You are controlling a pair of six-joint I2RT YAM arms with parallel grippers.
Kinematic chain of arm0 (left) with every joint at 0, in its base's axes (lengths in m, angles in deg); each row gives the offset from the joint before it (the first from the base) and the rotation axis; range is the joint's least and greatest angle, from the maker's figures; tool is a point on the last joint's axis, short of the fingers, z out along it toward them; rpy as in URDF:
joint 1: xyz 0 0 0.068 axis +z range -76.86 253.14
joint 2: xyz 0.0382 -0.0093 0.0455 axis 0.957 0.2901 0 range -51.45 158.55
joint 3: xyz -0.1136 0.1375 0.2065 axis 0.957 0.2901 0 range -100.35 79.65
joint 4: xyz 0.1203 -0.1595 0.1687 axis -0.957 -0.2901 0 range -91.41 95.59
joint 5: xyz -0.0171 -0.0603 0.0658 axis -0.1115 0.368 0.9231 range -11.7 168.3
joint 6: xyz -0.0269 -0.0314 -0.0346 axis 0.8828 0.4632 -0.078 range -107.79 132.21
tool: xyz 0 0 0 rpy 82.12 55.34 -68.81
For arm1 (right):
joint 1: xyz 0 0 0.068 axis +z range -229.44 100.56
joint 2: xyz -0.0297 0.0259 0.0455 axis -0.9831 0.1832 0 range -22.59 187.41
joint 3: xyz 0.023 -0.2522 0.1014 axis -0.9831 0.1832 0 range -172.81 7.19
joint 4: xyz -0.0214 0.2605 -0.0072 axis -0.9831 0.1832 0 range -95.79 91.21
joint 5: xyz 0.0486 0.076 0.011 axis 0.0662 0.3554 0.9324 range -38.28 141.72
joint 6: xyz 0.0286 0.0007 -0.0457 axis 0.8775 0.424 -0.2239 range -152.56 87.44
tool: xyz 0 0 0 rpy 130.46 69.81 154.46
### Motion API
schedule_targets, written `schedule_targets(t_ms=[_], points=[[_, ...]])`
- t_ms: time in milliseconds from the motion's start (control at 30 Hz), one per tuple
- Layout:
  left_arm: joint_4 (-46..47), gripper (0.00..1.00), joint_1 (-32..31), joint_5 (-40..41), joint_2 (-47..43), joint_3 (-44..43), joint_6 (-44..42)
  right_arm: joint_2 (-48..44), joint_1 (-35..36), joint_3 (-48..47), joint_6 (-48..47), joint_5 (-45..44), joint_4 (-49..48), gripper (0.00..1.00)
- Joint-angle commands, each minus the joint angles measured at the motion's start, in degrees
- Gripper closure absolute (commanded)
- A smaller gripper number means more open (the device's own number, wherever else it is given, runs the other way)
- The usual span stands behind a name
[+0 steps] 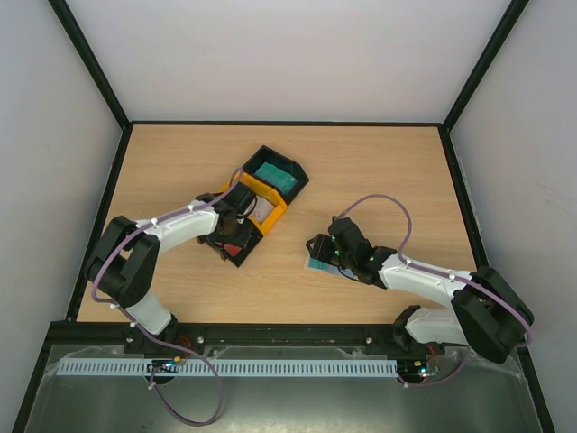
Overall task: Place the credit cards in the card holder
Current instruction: Pick up the credit card from the storage box.
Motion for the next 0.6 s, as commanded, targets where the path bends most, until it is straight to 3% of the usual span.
schedule_targets(t_ms=[0,300,567], points=[[-3.9,0.51,-1.6,-0.5,-1.7,-1.8,0.6,-0.7,0.3,0.9,0.3,-0.8,-0.6,0.51],[-6.7,0.59,-4.3,0.4,-3.8,-2.2,2.5,-0.9,0.4,1.2,0.5,-1.0,-0.7,0.51],[-5.8,0.65,-5.2,-4.9,-6.8,-1.2,2.7,-0.8,0.4,1.2,0.5,-1.0,-0.9,0.51]])
